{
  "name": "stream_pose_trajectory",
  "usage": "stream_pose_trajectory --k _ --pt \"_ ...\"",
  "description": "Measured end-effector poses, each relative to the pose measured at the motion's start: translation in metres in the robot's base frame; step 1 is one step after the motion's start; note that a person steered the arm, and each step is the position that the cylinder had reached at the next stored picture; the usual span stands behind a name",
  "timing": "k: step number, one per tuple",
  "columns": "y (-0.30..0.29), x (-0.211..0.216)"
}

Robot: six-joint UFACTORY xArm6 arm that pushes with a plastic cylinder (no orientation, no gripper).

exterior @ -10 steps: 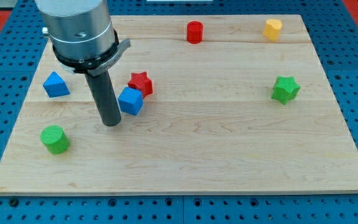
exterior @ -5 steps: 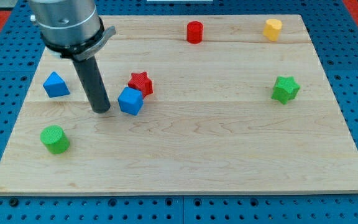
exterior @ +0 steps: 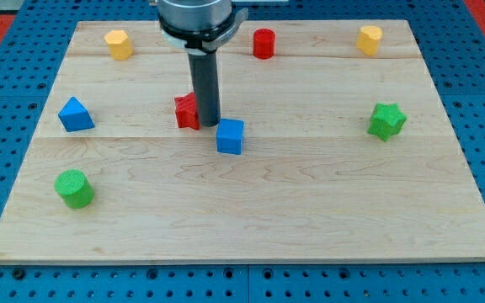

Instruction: Move the blue cube towards bottom center

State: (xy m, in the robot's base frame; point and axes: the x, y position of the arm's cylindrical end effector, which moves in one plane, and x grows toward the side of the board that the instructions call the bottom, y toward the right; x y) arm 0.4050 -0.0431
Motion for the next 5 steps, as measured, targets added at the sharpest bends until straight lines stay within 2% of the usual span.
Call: stream_pose_trajectory --k 1,2,3,5 --pt "0.053 -0.002" --pt "0.061 0.024" --pt "0.025 0.036" --pt "0.008 0.017"
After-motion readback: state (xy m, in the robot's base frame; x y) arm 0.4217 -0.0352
